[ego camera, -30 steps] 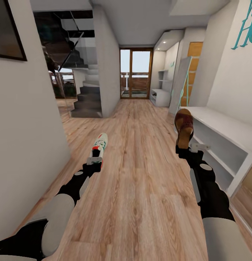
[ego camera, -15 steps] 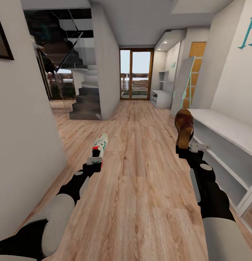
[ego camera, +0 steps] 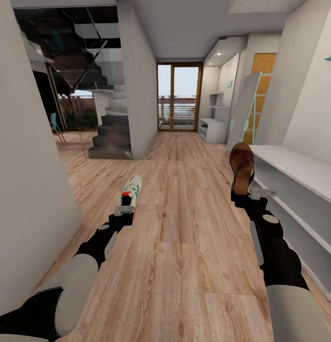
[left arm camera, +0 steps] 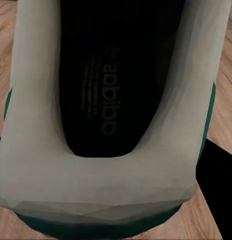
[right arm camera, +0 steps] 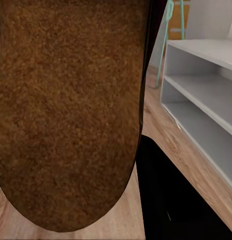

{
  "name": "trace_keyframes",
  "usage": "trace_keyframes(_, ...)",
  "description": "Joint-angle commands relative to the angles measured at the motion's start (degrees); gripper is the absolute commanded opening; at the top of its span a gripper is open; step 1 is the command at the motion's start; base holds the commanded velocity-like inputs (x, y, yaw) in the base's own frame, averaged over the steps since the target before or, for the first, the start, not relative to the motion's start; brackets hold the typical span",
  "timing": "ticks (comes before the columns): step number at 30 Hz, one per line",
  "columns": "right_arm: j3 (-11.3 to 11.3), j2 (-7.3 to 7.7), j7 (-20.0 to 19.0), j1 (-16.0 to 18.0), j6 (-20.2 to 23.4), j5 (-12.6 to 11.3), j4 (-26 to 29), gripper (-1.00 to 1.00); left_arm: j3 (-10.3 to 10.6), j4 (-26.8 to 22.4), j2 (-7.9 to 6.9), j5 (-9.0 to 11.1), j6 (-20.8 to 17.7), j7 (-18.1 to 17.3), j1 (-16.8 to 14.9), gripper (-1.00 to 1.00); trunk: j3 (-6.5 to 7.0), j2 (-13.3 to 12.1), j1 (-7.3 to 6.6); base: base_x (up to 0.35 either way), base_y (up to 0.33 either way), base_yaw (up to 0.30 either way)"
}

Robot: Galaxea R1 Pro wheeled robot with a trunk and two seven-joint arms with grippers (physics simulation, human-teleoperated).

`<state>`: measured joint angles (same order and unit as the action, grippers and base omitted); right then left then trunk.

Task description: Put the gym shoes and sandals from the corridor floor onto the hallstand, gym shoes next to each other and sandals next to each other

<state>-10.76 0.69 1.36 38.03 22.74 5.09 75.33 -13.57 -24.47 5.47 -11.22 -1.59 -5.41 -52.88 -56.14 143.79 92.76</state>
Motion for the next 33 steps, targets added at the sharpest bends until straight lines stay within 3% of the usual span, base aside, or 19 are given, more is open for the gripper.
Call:
trace_keyframes(1,0.0,0.01,0.0,0.0,0.4,0.3,0.1,-1.0,-0.5,-0.1,0.07,-0.6,-0.2,-0.5,0.0,-1.0,-0.06,0.0,0.02,0.345,0.0,0.0)
trace_keyframes(33,0.0,0.02,0.1,0.0,0.4,0.4,0.1,-1.0,-0.5,-0.1,0.07,-0.6,-0.2,-0.5,0.0,-1.0,-0.06,0.0,0.02,0.345,0.0,0.0)
